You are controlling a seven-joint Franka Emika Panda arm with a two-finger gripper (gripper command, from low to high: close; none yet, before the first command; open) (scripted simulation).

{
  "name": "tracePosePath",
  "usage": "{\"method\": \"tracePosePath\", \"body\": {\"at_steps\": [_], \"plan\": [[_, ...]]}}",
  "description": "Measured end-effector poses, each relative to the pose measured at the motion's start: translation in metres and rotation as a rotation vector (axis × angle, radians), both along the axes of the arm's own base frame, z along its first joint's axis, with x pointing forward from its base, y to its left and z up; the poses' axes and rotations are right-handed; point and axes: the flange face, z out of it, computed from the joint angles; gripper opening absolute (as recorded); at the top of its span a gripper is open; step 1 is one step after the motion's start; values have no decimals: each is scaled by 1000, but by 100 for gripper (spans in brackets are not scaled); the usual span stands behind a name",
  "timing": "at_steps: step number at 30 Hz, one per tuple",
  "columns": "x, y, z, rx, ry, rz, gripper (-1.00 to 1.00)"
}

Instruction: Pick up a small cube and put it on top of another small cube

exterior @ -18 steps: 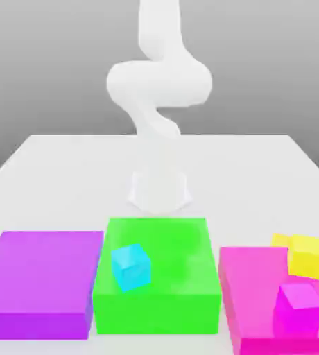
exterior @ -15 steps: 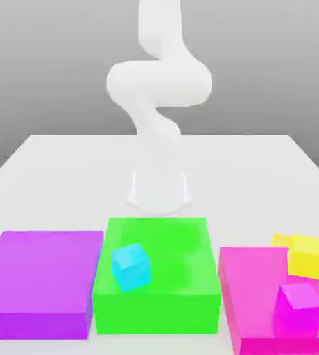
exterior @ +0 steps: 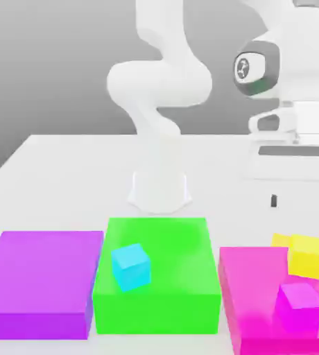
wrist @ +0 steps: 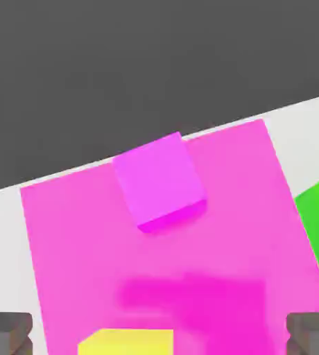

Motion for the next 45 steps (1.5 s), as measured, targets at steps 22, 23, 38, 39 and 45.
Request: {"method": "tracePosePath", "body": {"at_steps": [22, 23, 38, 39, 45], "plan": [[-111, 42, -189, -8, 232, -104, -100], [-111, 42, -189, -7, 232, -104, -100], [-111, 42, -127, -7, 231, -104, -100], [-105, 36, -126, -6, 237, -115, -100], [-99, 45, -106, -19, 247, 39, -100]]}}
